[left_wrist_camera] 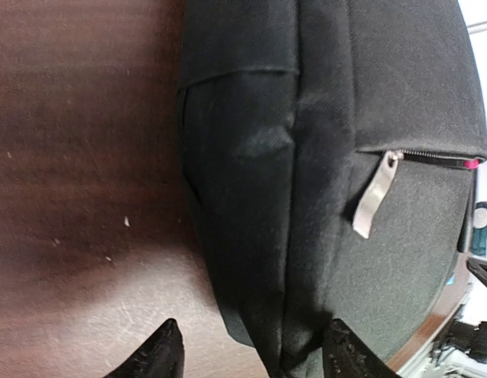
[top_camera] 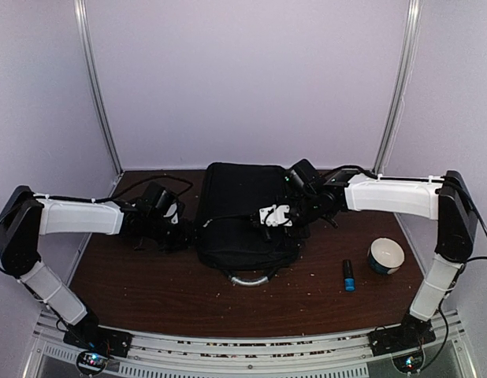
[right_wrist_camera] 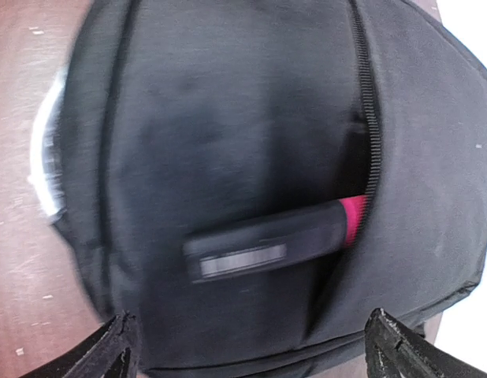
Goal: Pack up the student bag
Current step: Place the pen in the second largest pocket of the bag, then move the pen to the second largest pocket of the bag.
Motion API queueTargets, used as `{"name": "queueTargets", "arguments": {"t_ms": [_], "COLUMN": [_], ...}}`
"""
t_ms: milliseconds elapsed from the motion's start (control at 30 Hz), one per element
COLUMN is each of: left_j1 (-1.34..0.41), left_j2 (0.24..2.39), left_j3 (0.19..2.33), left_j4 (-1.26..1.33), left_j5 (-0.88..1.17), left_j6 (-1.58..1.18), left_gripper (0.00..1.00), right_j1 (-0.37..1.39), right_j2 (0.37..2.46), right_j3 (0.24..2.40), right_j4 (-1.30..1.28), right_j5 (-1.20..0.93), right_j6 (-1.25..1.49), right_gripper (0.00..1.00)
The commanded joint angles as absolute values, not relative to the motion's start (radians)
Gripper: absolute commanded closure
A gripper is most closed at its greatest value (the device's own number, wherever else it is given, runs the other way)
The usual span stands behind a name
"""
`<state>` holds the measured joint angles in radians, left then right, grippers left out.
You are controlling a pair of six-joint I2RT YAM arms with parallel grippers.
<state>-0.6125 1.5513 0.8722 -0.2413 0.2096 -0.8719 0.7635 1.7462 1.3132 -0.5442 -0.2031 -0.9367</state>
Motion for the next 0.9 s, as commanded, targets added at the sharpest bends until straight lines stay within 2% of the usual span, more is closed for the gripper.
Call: {"name": "queueTargets", "arguments": {"t_ms": [0,333,700,867], "left_j1": [-0.605,-0.605,-0.605,-0.606], "left_j2": [1.518,1.540,1.541,1.542], "left_j3": [0.838,0.831,0.824,0.825], "left_j4": [-0.128,-0.076,-0.073,-0.077], "left_j5": [0.278,0.316,0.311,0.315], "left_j6": [-0.940,-0.942,-0.929,-0.922], "left_gripper": [0.40,0.45,0.46,0.46], "right_j1": [0.774,0.773,0.753,0.754], "right_j2": [1.800,1.918,2.039,2.063], "right_j3": [1.354,1.464,1.619,1.577], "right_j4": [-0.457,-0.453,-0.340,-0.198], "right_j5": [-0.136,-0.120,0.094,0.220], "right_j6": [-0.950,-0.874,-0.707,-0.696], "right_gripper": [0.00,0.03,0.11,0.09]}}
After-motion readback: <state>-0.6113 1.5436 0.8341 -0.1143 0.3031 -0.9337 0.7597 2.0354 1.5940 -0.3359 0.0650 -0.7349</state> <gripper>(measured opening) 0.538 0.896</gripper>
